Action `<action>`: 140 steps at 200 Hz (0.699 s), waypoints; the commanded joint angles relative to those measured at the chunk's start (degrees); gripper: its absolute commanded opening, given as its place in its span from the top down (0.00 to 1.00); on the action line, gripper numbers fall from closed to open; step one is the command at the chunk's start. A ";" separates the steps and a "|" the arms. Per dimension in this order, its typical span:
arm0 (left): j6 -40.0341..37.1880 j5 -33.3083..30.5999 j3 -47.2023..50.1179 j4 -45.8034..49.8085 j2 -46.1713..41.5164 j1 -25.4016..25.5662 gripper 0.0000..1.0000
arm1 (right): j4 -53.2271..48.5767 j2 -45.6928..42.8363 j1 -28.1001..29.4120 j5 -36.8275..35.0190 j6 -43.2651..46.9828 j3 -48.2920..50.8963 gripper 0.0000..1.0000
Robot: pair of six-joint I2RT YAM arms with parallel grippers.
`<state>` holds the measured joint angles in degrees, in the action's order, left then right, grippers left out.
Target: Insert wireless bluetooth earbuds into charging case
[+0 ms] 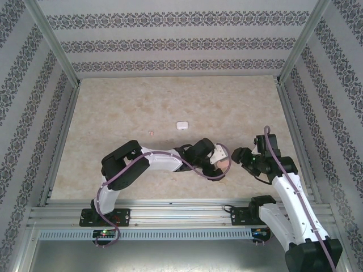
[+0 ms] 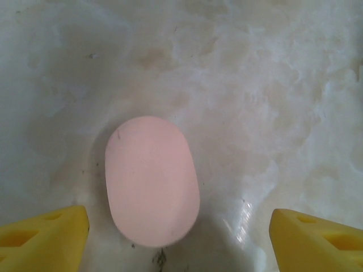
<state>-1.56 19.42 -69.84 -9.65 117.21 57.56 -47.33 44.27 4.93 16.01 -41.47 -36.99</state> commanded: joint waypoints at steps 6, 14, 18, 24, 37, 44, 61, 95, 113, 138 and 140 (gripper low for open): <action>-1.51 -1.02 -2.88 -1.26 2.71 0.97 0.21 | -1.61 -0.59 -1.13 1.80 1.95 0.69 0.41; -1.83 -1.28 -3.27 -1.24 3.24 0.93 0.21 | -1.62 -0.51 -1.24 1.86 2.13 0.69 0.41; -1.99 -1.40 -3.49 -1.25 3.64 0.97 0.22 | -1.54 -0.41 -1.34 1.92 2.20 0.69 0.41; -2.20 -1.52 -3.69 -1.23 4.10 0.96 0.22 | -1.36 -0.33 -1.39 1.95 2.27 0.77 0.41; -2.47 -1.52 -4.32 -1.09 5.01 0.94 0.23 | -1.01 0.05 -1.59 2.25 2.27 0.85 0.41; -2.57 -1.45 -4.65 -1.00 5.53 0.97 0.24 | -0.82 0.16 -1.67 2.42 2.35 0.80 0.41; -2.74 -1.38 -5.38 -0.51 6.53 0.97 0.29 | -0.74 0.65 -1.84 2.61 2.61 0.69 0.41; -3.66 -1.30 -5.75 -0.71 7.23 0.95 0.40 | -0.74 1.09 -2.29 2.72 3.02 0.35 0.41; -4.23 -1.05 -5.19 -1.31 6.99 0.93 0.49 | -0.74 1.34 -2.55 2.93 3.15 0.25 0.41; -4.18 -0.82 -2.62 -4.48 5.24 0.82 0.63 | -0.91 1.60 -2.82 3.15 3.33 -0.26 0.41; -4.11 -0.77 -2.24 -4.85 5.03 0.76 0.64 | -0.96 1.61 -2.82 3.13 3.33 -0.31 0.41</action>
<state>-4.62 17.21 -74.39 -10.28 122.76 57.71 -47.81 45.65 3.07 18.15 -39.18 -36.95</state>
